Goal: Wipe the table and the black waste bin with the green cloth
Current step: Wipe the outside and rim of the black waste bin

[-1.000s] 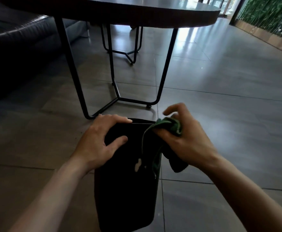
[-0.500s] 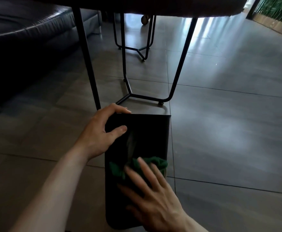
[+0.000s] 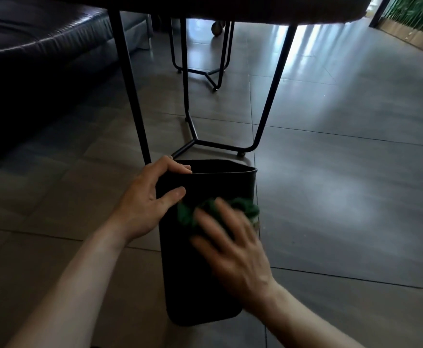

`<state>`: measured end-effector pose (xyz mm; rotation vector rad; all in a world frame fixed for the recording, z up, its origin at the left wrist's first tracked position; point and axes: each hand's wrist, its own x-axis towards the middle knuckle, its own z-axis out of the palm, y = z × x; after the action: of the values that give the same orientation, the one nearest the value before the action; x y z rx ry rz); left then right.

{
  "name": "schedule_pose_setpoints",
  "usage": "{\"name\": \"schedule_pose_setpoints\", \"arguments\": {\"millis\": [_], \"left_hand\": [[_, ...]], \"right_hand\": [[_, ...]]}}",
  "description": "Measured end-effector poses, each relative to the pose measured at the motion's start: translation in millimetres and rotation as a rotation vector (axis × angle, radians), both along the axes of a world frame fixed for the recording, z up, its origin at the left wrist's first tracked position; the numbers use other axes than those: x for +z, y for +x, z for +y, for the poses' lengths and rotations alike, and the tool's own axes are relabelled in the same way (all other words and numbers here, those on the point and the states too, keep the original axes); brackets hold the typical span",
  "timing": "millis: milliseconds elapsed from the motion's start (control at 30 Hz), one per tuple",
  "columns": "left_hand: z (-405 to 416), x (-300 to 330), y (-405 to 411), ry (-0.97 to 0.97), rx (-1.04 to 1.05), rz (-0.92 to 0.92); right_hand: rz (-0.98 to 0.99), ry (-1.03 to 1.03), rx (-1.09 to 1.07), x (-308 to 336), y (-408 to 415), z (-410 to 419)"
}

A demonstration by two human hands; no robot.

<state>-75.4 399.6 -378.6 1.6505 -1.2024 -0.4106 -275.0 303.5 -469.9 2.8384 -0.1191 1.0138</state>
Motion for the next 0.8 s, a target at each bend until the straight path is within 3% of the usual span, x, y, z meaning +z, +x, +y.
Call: {"name": "schedule_pose_setpoints", "arguments": {"millis": [100, 167, 267, 433, 500, 700, 800], "left_hand": [[1.8, -7.5, 4.9, 0.016, 0.006, 0.017], [0.7, -9.8, 5.5, 0.004, 0.014, -0.002], [-1.9, -6.9, 4.3, -0.066, 0.009, -0.011], [-3.1, -5.7, 8.0, -0.099, -0.037, 0.025], [-0.4, -8.1, 12.3, -0.097, -0.009, 0.069], [3.9, -14.1, 16.8, -0.069, 0.02, 0.089], [3.4, -12.9, 16.5, -0.068, 0.018, 0.088]], "right_hand": [[0.265, -0.248, 0.205, -35.3, -33.7, 19.7], [0.294, -0.282, 0.229, -36.1, -40.5, 19.6], [0.169, -0.121, 0.192, -4.7, -17.0, 6.9], [-0.147, 0.082, -0.088, 54.6, 45.7, -19.3], [-0.099, 0.031, -0.072, 40.2, 45.2, -11.9], [0.323, -0.349, 0.264, -41.2, -29.9, 22.7], [0.221, -0.201, 0.247, -9.5, -11.1, 17.1]]}}
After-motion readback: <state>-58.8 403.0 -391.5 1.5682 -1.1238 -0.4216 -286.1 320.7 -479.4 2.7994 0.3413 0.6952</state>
